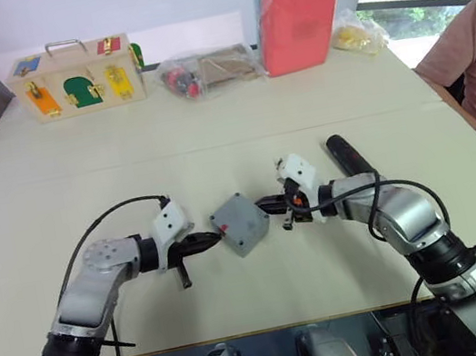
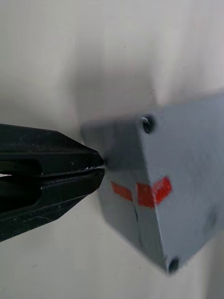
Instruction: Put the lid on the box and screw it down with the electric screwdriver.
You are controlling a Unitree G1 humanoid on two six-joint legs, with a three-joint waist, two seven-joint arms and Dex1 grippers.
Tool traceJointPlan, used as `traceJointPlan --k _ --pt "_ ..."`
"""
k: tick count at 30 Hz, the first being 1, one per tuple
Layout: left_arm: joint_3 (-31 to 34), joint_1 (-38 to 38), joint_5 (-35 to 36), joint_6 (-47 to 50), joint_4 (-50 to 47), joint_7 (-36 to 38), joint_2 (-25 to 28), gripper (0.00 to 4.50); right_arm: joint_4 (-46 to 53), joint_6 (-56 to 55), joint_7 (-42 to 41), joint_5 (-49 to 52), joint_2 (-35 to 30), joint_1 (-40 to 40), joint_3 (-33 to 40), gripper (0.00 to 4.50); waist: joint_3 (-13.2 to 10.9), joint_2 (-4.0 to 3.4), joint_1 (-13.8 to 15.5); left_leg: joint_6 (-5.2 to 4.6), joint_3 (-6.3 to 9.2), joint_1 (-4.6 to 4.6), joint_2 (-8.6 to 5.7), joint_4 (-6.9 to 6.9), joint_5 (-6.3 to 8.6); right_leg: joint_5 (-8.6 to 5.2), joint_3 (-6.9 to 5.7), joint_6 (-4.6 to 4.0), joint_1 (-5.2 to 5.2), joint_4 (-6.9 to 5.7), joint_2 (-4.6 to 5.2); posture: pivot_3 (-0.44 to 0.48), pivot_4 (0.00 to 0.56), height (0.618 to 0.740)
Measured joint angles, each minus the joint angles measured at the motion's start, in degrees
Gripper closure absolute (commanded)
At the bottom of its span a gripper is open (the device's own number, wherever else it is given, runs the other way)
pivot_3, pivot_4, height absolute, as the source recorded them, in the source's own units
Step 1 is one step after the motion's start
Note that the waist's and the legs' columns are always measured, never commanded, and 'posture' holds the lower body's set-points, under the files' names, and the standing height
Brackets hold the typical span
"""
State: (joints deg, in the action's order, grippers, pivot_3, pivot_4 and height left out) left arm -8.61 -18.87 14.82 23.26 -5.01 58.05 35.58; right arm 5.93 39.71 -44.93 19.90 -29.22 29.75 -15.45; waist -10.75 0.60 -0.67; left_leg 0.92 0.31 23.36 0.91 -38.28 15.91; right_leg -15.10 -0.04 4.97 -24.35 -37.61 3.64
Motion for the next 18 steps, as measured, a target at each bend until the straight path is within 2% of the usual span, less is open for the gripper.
traceJointPlan --k 10,18 --pt "-0.2 -2.94 -2.12 -0.99 4.3 -1.3 -2.16 4.5 5.03 3.75 1.08 -0.42 -0.1 -3.2 0.75 4.42 0.0 -0.01 0.0 0.01 0.01 0.0 -0.01 -0.01 -0.01 0.0 0.0 0.0 0.0 -0.02 0.0 0.0 0.15 0.73" --pt "-0.72 -1.79 -1.79 -1.2 2.11 1.1 -0.96 4.5 7.88 4.41 3.22 -0.89 -0.37 -4.16 1.73 4.42 0.0 -0.01 0.01 0.02 0.02 0.0 -0.01 -0.01 -0.01 0.0 0.01 0.0 0.0 -0.02 0.01 0.0 0.15 0.73"
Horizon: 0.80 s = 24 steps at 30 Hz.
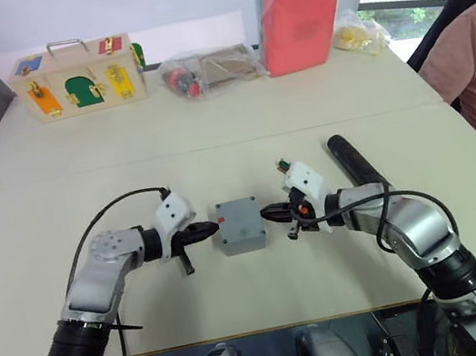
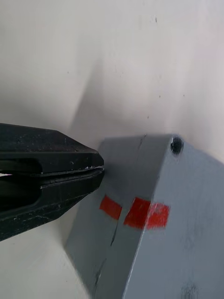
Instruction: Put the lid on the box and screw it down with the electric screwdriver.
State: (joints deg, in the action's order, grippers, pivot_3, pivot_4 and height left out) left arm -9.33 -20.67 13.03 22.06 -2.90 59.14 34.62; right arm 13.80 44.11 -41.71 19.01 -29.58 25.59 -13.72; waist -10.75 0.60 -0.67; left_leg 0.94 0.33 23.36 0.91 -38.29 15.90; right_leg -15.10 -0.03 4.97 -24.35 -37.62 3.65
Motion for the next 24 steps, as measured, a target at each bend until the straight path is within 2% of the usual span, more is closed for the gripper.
traceJointPlan --k 2,4,7,9,13,17,24 --pt "-0.11 0.99 0.55 0.59 -2.24 0.92 1.26 4.5 1.33 0.81 0.63 0.35 -0.49 -0.73 1.33 4.42 -0.01 0.01 0.08 0.0 0.0 0.01 0.0 0.0 0.0 0.0 0.0 0.0 0.0 0.0 0.01 0.0 0.15 0.73" --pt "1.82 2.37 2.67 2.12 -5.31 2.34 4.4 4.5 3.59 1.96 1.41 1.57 -2.12 -2.51 5.63 4.42 -0.01 0.0 0.07 0.0 0.04 0.01 0.01 0.0 0.0 0.0 0.02 0.0 0.0 0.01 0.03 0.0 0.15 0.73" --pt "7.0 3.07 6.56 5.17 -9.4 3.39 8.1 4.5 6.33 3.99 3.07 3.53 -3.31 -4.6 12.85 3.71 -0.01 0.01 0.07 0.0 0.08 0.01 0.02 0.0 0.0 0.0 0.02 0.0 0.0 0.0 0.03 0.0 0.15 0.73" --pt "9.47 2.93 9.79 7.62 -12.89 3.4 8.82 4.5 7.4 4.65 3.19 5.02 -3.52 -5.52 15.67 2.87 0.0 0.0 0.05 0.0 0.07 -0.05 0.02 0.01 0.0 0.0 0.02 0.0 0.04 0.0 0.02 0.0 0.15 0.73" --pt "10.16 1.72 14.07 11.45 -16.34 3.02 8.83 4.5 6.69 4.01 3.7 5.43 -4.1 -7.31 17.15 1.2 0.0 0.01 0.06 0.0 0.02 -0.04 0.01 0.0 0.0 0.0 0.02 0.0 0.04 0.0 0.0 0.0 0.15 0.73" --pt "10.23 -1.41 16.53 13.5 -17.73 1.87 8.17 4.5 3.51 1.66 4.19 4.11 -4.22 -8.74 17.22 1.2 0.0 0.01 0.0 0.0 -0.01 -0.04 0.0 0.01 0.0 0.0 0.03 0.0 0.04 0.0 -0.01 0.0 0.15 0.73" --pt "9.52 -2.28 17.48 14.03 -18.23 0.48 7.92 4.5 -0.75 -2.23 7.99 1.76 -0.14 -9.46 16.02 1.2 0.0 0.0 -0.12 0.0 -0.01 -0.05 0.01 0.02 0.0 0.0 0.05 0.0 0.03 -0.01 -0.05 0.0 0.15 0.73"
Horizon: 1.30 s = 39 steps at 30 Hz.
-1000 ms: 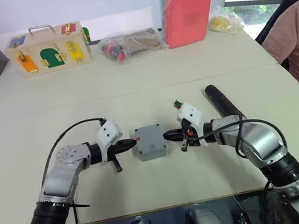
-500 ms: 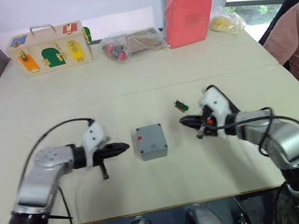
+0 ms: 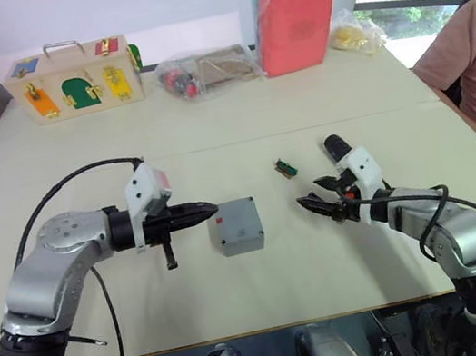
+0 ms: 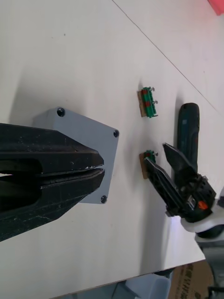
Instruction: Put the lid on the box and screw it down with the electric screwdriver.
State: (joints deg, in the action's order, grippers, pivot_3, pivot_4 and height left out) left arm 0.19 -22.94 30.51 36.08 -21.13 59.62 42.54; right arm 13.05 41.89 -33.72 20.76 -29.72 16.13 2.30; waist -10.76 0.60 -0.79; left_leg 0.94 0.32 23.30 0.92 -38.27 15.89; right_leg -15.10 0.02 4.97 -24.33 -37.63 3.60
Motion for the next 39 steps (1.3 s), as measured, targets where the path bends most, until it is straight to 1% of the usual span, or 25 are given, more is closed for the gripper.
traceJointPlan --k 7,15,32,33,34,35,37,39 --pt "-1.2 0.04 -0.04 0.04 -0.04 -1.1 0.05 4.5 0.0 0.08 1.83 -0.36 0.9 0.23 -0.21 1.2 0.0 0.0 0.12 0.01 0.0 0.0 -0.01 0.0 -0.01 0.0 0.01 0.0 0.0 0.0 0.02 0.0 0.15 0.73" --pt "-1.09 0.27 0.27 0.14 -1.19 -1.74 1.04 4.5 0.91 2.56 3.04 0.19 1.25 0.35 -0.26 1.2 0.0 0.0 0.08 0.01 0.0 0.0 0.0 0.0 -0.01 0.0 0.0 0.0 0.0 0.0 0.01 0.0 0.15 0.73" --pt "-1.19 0.44 0.22 0.44 -1.72 -2.53 1.08 4.5 1.42 4.08 4.42 0.47 1.57 0.01 -0.09 1.2 0.0 0.0 0.09 0.01 0.0 0.0 -0.01 0.0 -0.01 0.0 0.0 0.0 0.0 0.0 0.01 0.0 0.15 0.73" --pt "-1.2 0.45 0.1 0.35 -1.65 -2.52 1.08 4.5 1.42 4.16 4.43 0.61 1.57 -0.01 -0.04 1.64 0.0 0.0 0.09 0.01 0.0 0.0 -0.01 0.0 -0.01 0.0 0.0 0.0 0.0 0.0 0.01 0.0 0.15 0.73" --pt "-1.2 0.44 0.08 0.25 -1.57 -2.53 1.08 4.5 1.42 4.2 4.44 0.74 1.57 -0.03 0.0 1.79 0.0 0.0 0.09 0.01 -0.01 0.0 -0.01 0.0 -0.01 0.0 0.0 0.0 0.0 0.0 0.01 0.0 0.15 0.73" --pt "-1.2 0.45 0.06 0.04 -1.53 -2.54 1.05 4.5 1.42 4.2 4.45 0.75 1.56 -0.04 0.01 2.07 0.0 0.0 0.09 0.01 0.0 0.0 -0.01 0.0 -0.01 0.0 0.0 0.0 0.0 0.0 0.01 0.0 0.15 0.73" --pt "-1.2 0.45 0.03 -0.15 -1.52 -2.56 1.04 4.5 1.42 4.2 4.46 0.78 1.56 -0.04 0.06 3.02 0.0 0.0 0.09 0.01 0.0 0.0 -0.01 0.0 -0.01 0.0 0.0 0.0 0.0 0.0 0.01 0.0 0.15 0.73" --pt "-1.2 0.45 0.02 -0.18 -1.51 -2.62 1.02 4.5 1.42 4.2 4.48 0.8 1.56 -0.04 0.16 3.46 0.0 0.0 0.09 0.01 0.0 0.0 -0.01 0.0 -0.01 0.0 0.0 0.0 0.0 0.0 0.01 0.0 0.15 0.73"
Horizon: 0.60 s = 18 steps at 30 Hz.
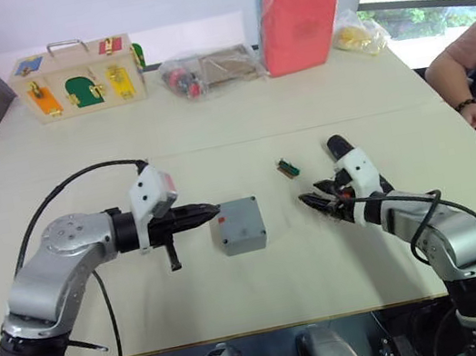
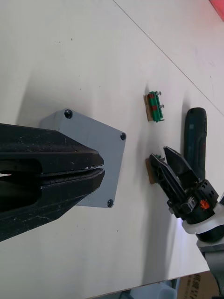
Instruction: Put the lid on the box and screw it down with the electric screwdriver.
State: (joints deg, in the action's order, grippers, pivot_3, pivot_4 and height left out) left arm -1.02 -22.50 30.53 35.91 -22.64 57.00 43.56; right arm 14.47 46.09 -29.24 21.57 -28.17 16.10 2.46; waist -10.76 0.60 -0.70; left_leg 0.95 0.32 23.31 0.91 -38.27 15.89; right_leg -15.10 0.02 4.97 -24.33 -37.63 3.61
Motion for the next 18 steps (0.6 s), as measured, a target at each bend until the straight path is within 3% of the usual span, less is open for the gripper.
traceJointPlan --k 2,4,18 --pt "-0.02 0.0 0.0 0.0 0.0 -0.19 -0.17 4.5 0.0 0.0 0.0 0.01 -0.02 0.0 0.07 4.17 0.0 0.0 0.01 0.0 -0.01 0.0 0.0 0.0 0.0 0.0 0.0 0.0 0.0 0.0 0.0 0.0 0.15 0.73" --pt "-0.06 0.0 0.0 0.0 -0.01 -0.38 -0.32 4.5 0.0 0.0 -0.01 0.02 -0.05 0.0 0.11 4.48 0.0 0.0 0.01 0.0 -0.01 0.0 0.0 0.0 0.0 0.0 0.0 0.0 0.0 0.0 0.0 0.0 0.15 0.73" --pt "-0.33 0.03 -0.06 -0.32 0.54 -0.82 -0.94 4.5 1.89 3.2 1.0 3.34 -0.05 3.1 3.19 4.48 0.0 0.0 -0.01 0.0 0.0 0.0 0.0 0.0 0.0 0.0 0.0 0.0 0.0 -0.01 0.0 0.0 0.15 0.73"
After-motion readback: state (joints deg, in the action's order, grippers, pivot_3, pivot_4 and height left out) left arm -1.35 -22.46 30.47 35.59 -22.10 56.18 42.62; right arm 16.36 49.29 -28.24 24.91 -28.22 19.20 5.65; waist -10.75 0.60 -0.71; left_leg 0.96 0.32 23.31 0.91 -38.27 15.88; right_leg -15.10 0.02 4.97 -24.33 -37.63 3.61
